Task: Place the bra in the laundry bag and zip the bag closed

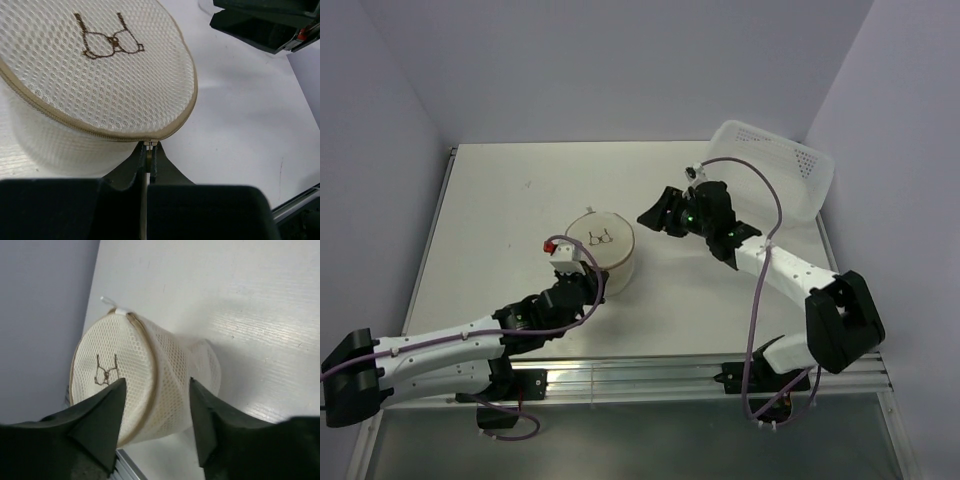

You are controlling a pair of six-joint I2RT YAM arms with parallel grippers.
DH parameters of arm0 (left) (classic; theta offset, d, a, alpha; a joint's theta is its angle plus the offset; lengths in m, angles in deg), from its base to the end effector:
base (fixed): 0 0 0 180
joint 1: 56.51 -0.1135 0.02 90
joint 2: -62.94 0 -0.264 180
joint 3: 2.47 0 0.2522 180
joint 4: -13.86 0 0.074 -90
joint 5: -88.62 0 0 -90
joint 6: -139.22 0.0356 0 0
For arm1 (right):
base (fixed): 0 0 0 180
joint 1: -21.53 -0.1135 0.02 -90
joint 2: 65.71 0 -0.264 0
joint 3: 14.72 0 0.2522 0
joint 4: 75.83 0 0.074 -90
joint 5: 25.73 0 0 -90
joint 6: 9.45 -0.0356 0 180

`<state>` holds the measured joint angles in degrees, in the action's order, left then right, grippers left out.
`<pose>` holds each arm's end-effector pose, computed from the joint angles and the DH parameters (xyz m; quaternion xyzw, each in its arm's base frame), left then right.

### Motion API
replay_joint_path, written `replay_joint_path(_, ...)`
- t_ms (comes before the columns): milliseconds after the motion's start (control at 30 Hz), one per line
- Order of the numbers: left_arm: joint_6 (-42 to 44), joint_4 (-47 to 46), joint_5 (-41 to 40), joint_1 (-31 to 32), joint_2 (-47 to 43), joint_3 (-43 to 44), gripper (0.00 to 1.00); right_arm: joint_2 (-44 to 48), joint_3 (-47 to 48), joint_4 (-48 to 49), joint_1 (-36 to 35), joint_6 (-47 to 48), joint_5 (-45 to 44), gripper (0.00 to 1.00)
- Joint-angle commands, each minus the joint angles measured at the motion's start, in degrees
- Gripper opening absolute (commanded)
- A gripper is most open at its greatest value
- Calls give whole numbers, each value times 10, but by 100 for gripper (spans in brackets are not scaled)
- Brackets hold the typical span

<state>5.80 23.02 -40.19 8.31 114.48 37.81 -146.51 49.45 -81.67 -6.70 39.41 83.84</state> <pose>0.1046 -0.1701 0.2355 -0.0425 0.7963 -0.2761 0.5365 0.2753 0.1613 0.2608 -0.0018 0.8247 0.4279 0.3700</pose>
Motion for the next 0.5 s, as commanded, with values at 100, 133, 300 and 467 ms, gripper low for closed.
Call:
replay_joint_path(100, -22, -110, 38, 5, 67, 16, 0, 128, -115, 46, -36, -37, -59, 65)
replay_joint_path(133, -24, -116, 42, 5, 80, 19, 0, 163, -136, 51, -48, -47, -69, 66)
replay_joint_path(300, -25, -145, 57, 7, 96, 14, 0, 200, -210, 117, -131, -105, -82, 68)
replay_joint_path(467, -26, -143, 73, 7, 96, 13, 0, 155, -181, 161, -146, -110, -54, 67)
